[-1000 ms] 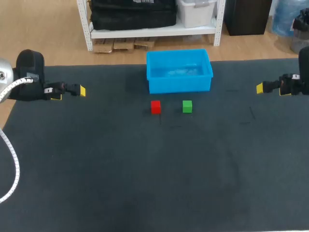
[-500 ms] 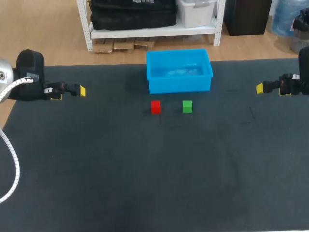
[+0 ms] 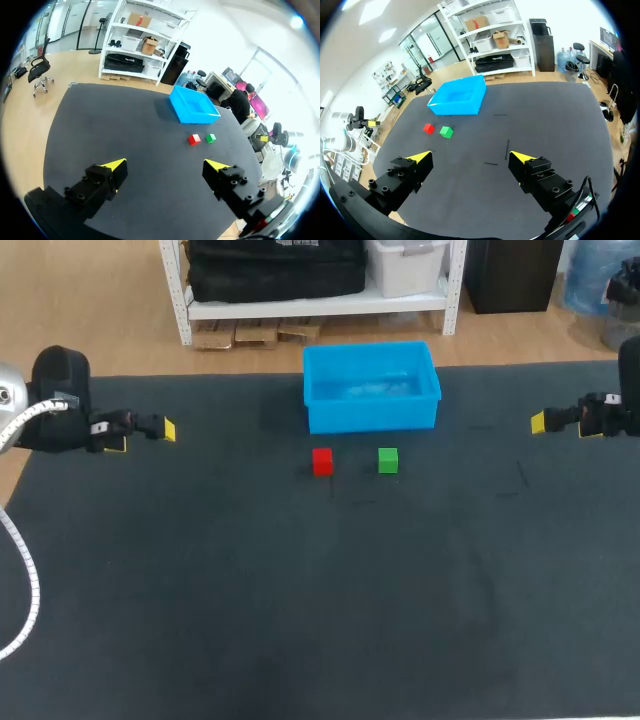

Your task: Use the left arm to pick the red cube and place it into the blue plastic box first, then use the right arm to grasp the green cube and put it into the same blue plastic box after the first action is fully finished.

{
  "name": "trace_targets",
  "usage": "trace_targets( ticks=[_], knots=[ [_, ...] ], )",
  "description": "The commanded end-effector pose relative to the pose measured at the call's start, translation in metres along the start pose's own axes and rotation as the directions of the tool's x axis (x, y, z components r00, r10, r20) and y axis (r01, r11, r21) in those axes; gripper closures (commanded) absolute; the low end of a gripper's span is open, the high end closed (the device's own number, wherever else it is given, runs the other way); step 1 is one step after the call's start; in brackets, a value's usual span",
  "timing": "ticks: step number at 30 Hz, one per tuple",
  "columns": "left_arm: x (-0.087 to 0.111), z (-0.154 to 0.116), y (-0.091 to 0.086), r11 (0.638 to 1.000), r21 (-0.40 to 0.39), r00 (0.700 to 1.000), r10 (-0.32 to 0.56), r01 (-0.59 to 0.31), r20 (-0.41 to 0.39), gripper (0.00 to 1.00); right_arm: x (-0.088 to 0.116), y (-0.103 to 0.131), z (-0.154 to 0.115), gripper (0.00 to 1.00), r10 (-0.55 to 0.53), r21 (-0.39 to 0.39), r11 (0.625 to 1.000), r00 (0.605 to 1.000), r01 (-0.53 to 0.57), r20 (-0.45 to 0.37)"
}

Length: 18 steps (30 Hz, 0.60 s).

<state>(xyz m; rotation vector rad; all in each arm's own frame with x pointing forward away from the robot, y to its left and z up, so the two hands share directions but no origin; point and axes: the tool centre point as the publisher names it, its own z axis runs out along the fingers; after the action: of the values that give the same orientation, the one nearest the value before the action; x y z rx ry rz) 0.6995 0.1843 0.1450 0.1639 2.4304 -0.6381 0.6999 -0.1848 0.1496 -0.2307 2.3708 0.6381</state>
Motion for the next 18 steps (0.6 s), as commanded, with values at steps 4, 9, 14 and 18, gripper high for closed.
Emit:
trace_targets(
  ticks=[4, 9, 14, 18],
  knots=[
    [-0.013, 0.006, -0.015, 0.995, -0.104, 0.997, -0.012, 0.004, -0.073, 0.0, 0.0, 0.0, 0.0, 0.0, 0.0, 0.002, 1.0, 1.0, 0.0, -0.001],
    [-0.021, 0.011, -0.024, 0.989, -0.146, 0.994, -0.026, 0.01, -0.108, 0.0, 0.0, 0.0, 0.0, 0.0, 0.0, 0.002, 1.0, 1.0, 0.0, -0.001],
    [-0.024, 0.019, -0.03, 0.982, -0.19, 0.986, -0.023, -0.009, -0.163, 0.0, 0.0, 0.0, 0.0, 0.0, 0.0, 0.002, 1.0, 1.0, 0.0, -0.001],
    [-0.027, 0.024, -0.034, 0.977, -0.213, 0.983, -0.033, -0.006, -0.183, 0.0, 0.0, 0.0, 0.0, 0.0, 0.0, 0.002, 1.0, 1.0, 0.0, -0.001]
  ],
)
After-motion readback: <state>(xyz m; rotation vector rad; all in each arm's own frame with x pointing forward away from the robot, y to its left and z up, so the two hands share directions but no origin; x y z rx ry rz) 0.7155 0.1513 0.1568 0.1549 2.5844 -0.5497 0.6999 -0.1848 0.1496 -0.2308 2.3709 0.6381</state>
